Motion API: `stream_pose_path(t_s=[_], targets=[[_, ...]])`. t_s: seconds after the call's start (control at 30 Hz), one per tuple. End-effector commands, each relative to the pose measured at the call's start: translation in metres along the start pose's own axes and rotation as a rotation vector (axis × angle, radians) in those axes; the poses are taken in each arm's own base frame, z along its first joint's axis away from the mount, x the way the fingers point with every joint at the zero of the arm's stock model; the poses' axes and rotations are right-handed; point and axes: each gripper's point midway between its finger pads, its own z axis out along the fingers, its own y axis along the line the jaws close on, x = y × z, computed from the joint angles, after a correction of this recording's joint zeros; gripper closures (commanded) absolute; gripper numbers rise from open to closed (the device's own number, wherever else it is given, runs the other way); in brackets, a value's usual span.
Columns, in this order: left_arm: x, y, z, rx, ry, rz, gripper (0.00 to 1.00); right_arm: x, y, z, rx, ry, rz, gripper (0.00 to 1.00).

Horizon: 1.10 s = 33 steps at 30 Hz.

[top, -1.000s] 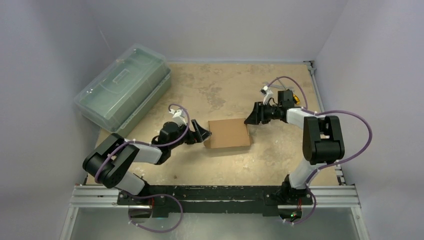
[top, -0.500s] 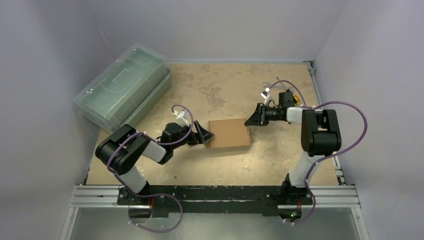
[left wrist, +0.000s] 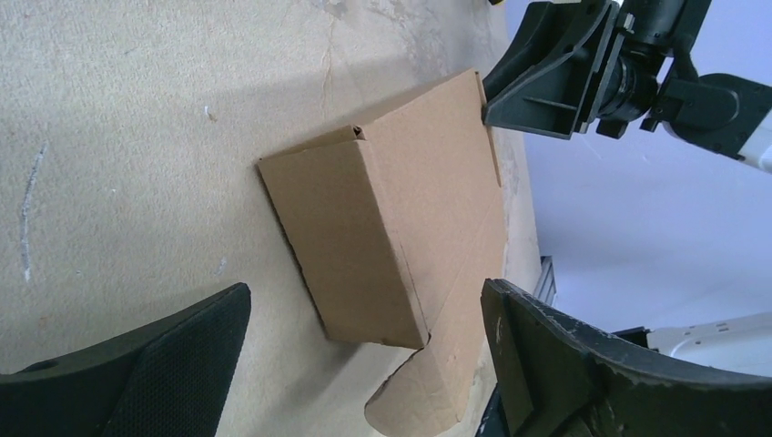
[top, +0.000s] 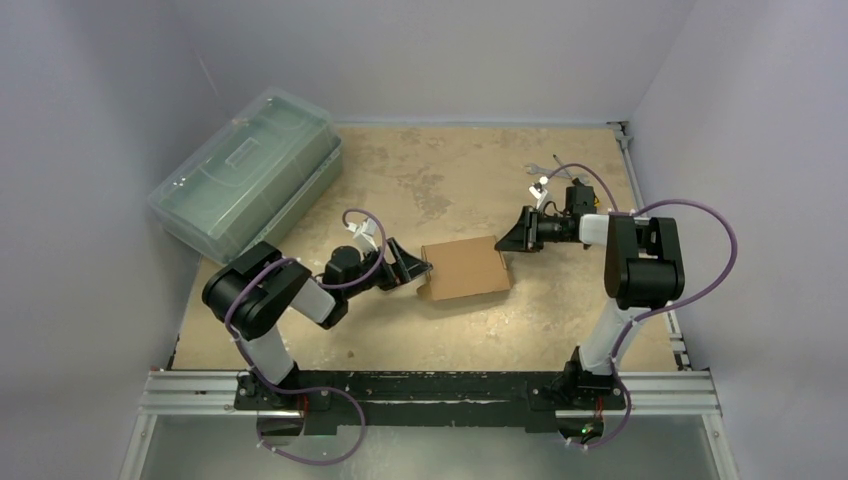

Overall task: Fold the paper box
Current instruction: Adjust the paper box at the center of the board.

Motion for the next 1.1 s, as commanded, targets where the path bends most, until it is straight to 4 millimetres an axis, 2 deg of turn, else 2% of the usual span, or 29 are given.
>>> stream_pose_path(t_s=[0.0, 0.2, 0.37, 0.6, 0.77, 0.93, 1.07], targets=[[-0.012, -0.021, 0.005, 0.078, -0.034, -0.042, 0.03, -0.003, -0.017, -0.002, 0.061, -0.004, -0.001, 0.7], [-0.005, -0.029, 0.009, 0.102, -0.038, -0.111, 0.03, -0.001, -0.024, -0.004, 0.063, -0.005, 0.024, 0.71], [0.004, -0.027, 0.013, 0.097, -0.051, -0.165, 0.03, 0.0, -0.025, -0.005, 0.062, -0.004, 0.03, 0.72], [-0.001, -0.036, 0.021, 0.14, -0.077, -0.213, 0.06, 0.0, -0.026, -0.004, 0.058, 0.0, 0.031, 0.72], [-0.003, -0.036, 0.029, 0.146, -0.073, -0.226, 0.16, 0.0, -0.024, -0.005, 0.053, 0.004, 0.025, 0.71], [-0.003, -0.036, 0.034, 0.151, -0.069, -0.239, 0.33, 0.0, -0.023, -0.005, 0.044, 0.005, 0.015, 0.68], [-0.002, -0.038, 0.033, 0.163, -0.059, -0.247, 0.45, -0.001, -0.018, -0.006, 0.026, 0.012, -0.002, 0.54]])
